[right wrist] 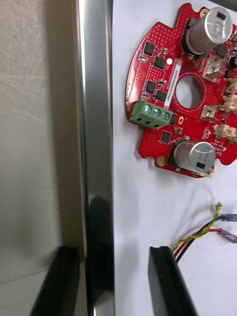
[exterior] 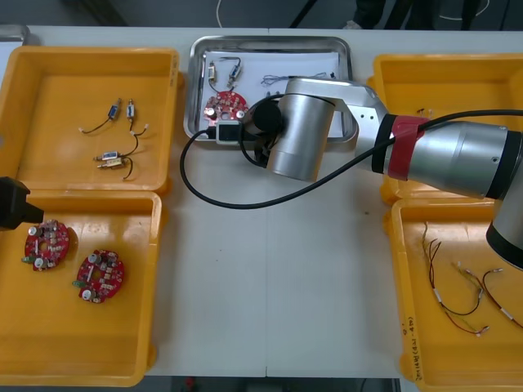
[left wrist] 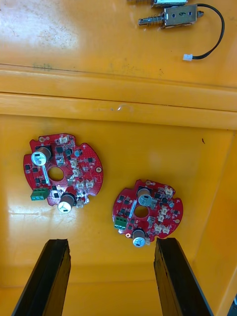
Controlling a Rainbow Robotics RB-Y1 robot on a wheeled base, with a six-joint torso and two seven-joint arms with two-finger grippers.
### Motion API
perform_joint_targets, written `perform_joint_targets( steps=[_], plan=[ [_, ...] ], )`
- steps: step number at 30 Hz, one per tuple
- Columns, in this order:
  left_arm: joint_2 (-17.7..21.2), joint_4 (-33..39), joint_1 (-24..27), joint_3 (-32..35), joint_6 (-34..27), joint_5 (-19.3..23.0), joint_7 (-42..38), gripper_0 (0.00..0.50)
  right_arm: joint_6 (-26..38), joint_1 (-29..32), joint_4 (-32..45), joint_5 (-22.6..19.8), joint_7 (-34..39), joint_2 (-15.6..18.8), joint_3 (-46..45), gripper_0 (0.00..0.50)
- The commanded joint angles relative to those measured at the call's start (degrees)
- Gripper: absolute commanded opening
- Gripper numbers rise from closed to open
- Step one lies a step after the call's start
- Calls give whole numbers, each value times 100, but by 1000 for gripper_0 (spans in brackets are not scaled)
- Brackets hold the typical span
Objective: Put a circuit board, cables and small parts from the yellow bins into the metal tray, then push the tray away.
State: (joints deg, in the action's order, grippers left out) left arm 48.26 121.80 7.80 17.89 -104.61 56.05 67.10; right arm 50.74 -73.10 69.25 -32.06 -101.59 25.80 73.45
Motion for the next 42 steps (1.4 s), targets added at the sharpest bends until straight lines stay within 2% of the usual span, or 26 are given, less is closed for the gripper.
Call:
perform_joint_targets(
  steps=[1,6,15,21,26,34,42],
  plan=[
    [245,151,-103,171,55,47,392,500,244,-73,72,-204,-212,57,-156,500],
    [245,151,-103,171,55,47,392,500,938,-73,247,-661,-264,-22,-621,500],
    [245,151,-103,171,55,47,392,500,2371,50,757,-1048,-124,-172,-1395,500],
    [245,151,-103,171,55,47,392,500,3434,296,1531,-1012,316,-180,-1993,500],
    [245,151,-103,171,55,47,392,500,4287,595,2401,-731,711,-180,-2388,500],
    [245,151,-103,171,55,47,392,500,5781,1439,3816,-617,1555,-154,-3381,500],
    [245,151,-103,171,55,47,392,500,5926,2353,4993,-564,2126,-101,-4366,500]
  ],
)
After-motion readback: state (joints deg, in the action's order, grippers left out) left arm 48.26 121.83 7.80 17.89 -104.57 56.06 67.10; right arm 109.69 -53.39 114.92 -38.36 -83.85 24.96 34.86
